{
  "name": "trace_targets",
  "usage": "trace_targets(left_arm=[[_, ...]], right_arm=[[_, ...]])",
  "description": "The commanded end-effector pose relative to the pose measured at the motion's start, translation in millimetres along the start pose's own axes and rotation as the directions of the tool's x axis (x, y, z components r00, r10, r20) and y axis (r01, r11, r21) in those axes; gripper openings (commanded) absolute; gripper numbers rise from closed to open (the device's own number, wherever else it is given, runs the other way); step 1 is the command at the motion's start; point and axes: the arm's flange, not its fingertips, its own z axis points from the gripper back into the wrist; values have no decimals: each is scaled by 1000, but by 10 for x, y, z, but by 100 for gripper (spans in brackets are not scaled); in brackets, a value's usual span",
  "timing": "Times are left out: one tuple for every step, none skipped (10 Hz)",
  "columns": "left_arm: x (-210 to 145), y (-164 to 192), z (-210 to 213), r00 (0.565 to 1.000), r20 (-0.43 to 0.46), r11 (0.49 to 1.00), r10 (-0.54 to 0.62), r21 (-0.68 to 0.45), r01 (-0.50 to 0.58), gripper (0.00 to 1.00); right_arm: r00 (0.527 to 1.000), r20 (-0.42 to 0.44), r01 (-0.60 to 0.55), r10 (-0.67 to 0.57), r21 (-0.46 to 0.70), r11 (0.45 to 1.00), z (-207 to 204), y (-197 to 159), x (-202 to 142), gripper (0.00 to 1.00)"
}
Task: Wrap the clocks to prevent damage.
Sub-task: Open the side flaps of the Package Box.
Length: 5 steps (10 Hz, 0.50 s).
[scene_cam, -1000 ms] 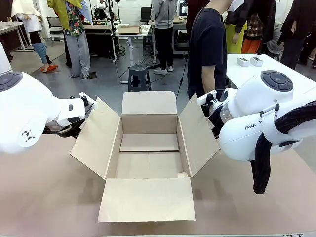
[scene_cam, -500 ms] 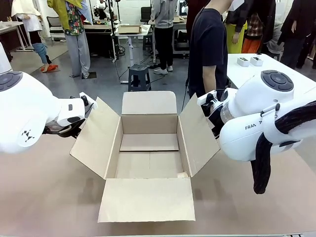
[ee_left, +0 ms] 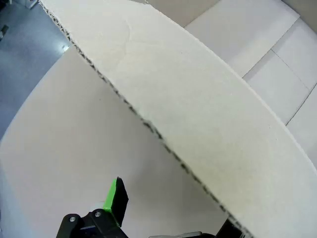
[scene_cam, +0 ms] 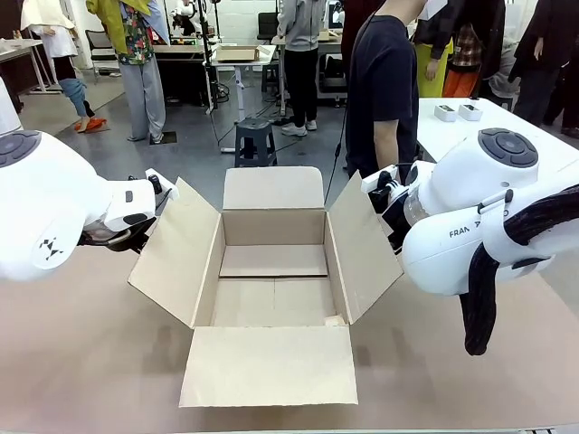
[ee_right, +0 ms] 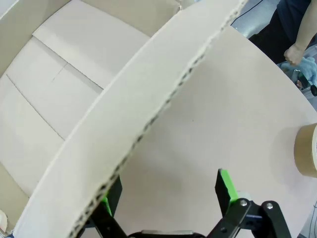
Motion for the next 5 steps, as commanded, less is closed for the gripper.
trace_targets(left_arm=[[0, 0, 0, 1000, 0, 1000, 0, 0, 0, 100], [-44, 175, 311, 1000, 29, 1000, -1, -15, 1, 100], [-165, 354, 640, 999, 24, 999, -23, -39, 23, 100], [-168, 488, 974, 996, 24, 993, -85, -84, 86, 100], [-198, 582, 1318, 994, 20, 993, -107, -55, 108, 100]], right_arm=[[1000, 0, 0, 0, 0, 1000, 0, 0, 0, 100], [1000, 26, -4, 4, 23, 1000, 430, -64, -30, 100], [1000, 19, -5, 4, 88, 996, 721, -168, -83, 100], [1000, 13, -13, 11, 133, 991, 1066, -305, -105, 100], [1000, -1, -2, 2, 95, 995, 1426, -403, -134, 100]])
